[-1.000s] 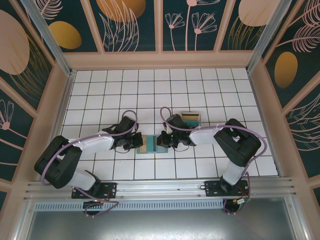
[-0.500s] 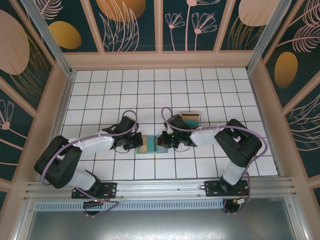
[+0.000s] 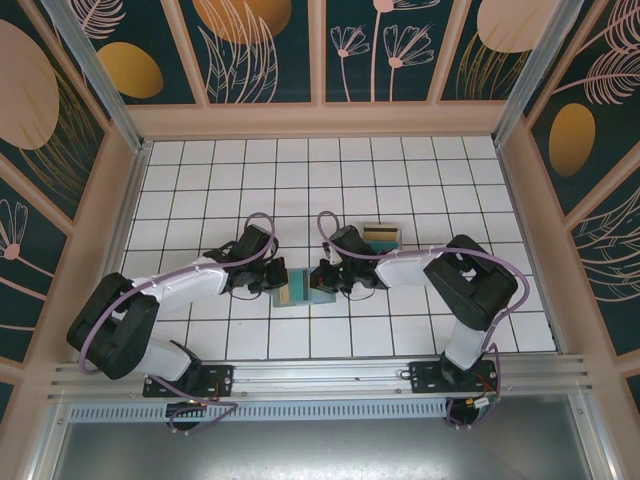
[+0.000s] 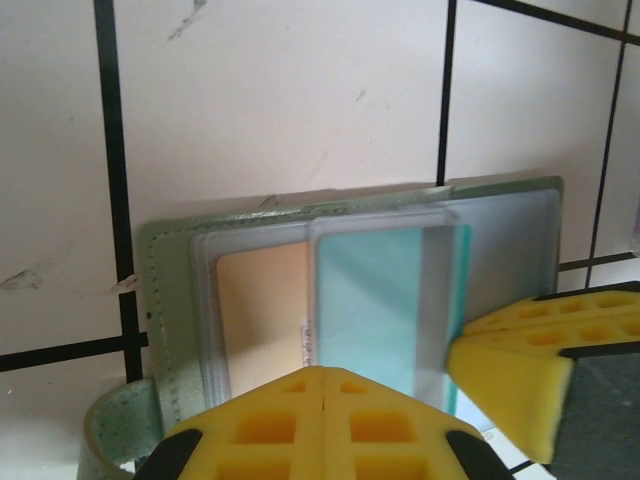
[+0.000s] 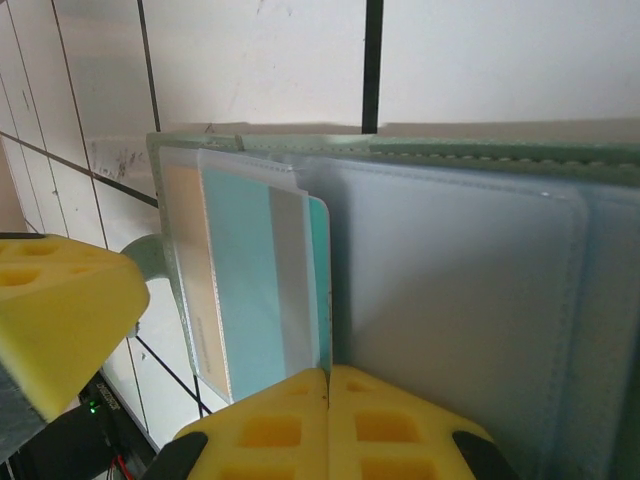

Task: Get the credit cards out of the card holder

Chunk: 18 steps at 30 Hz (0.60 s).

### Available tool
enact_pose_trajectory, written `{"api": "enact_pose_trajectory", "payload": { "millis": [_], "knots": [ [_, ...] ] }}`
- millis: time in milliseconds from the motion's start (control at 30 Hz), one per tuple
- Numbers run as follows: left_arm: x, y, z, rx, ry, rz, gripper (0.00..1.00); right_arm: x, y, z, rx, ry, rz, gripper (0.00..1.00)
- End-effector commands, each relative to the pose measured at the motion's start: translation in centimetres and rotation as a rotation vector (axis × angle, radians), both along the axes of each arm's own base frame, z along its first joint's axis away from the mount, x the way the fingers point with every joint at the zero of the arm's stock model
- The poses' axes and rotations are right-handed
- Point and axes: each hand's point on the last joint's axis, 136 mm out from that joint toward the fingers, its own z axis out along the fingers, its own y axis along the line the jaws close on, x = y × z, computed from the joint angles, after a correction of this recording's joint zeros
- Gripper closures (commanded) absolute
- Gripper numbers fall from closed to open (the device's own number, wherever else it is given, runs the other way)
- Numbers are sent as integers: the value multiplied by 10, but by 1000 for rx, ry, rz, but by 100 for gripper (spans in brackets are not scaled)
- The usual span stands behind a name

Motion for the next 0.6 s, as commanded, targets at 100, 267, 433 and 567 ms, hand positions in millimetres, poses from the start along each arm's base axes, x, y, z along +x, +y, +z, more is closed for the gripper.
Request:
{"api": "enact_pose_trajectory", "payload": {
  "millis": [100,267,433,567],
  "knots": [
    [-2,-10,6,-51,8,-32,97,-4,5,-4,-9,8,31,95],
    [-3,-13,0,-51,23,-39,99,-3,4,-4,-9,6,31,95],
    [-7,-16,-12,-31,49,-50,100,-3,4,-5,-12,5,30,95],
    [-9,-9,-22,15,68,-37,100,-4,3,-5,-14,8,30,95]
  ]
}}
